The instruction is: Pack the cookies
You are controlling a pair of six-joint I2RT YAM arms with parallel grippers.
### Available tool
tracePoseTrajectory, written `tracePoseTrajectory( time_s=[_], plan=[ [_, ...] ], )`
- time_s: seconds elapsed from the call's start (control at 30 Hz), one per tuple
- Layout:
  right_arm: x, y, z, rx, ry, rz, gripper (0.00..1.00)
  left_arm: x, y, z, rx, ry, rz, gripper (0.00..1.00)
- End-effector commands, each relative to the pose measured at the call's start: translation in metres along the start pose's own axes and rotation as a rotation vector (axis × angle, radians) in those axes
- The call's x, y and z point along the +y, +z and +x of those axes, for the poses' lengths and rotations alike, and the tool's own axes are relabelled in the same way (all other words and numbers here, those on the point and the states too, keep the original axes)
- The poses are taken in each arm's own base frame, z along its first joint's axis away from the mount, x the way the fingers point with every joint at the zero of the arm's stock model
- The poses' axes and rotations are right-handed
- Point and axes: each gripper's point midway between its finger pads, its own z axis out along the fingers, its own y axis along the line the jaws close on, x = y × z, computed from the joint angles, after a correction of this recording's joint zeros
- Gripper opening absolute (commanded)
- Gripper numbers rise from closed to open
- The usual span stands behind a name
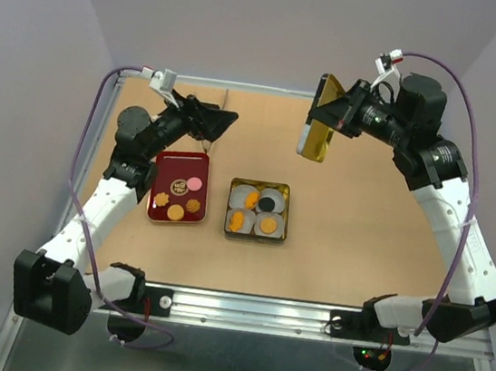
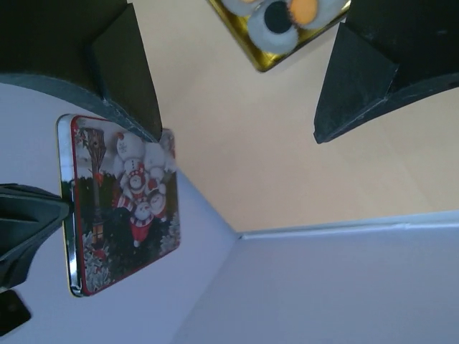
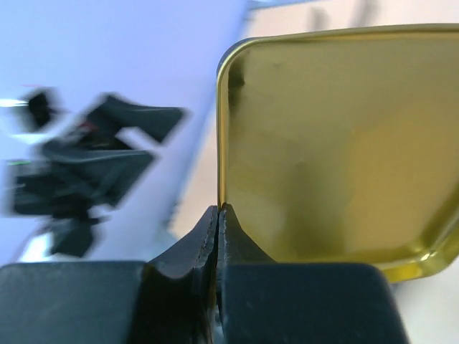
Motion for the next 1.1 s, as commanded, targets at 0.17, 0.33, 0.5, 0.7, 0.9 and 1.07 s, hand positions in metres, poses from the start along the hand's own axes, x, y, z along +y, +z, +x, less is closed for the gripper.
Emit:
tracePoseTrajectory(
  time_s=[0.17,0.33,0.5,0.7,0.9,1.07],
  plan=[
    [0.190,-0.108,-0.058,-0.150,-0.040,-0.833,0.00,-0.066,-0.048,-0.043,-0.228,-0.138,0.512,0.99],
    [0.218,-0.150,-0.059,-0.100,0.047,-1.165,0.01,-0.077,-0.075,-0.043,-0.248,-0.254,0.809,0.99],
    [0.212,-0.162,-0.055,-0.044,0.153,-1.305,0.00,-0.082,-0.072,-0.045,-0.243,-0.241,0.829,0.99],
    [0.200,-0.170,-0.051,-0.040,0.218,-1.428,0.00,-0.104,-0.085,-0.070,-0.309,-0.252,0.896,0.99],
    [0.200,-0.171,-0.053,-0.052,0.206,-1.454,0.00,-0.126,-0.083,-0.077,-0.333,-0.311,0.980,0.99],
    [0.201,-0.173,-0.054,-0.058,0.210,-1.461,0.00,-0.146,-0.072,-0.078,-0.357,-0.345,1.053,0.99]
  ],
)
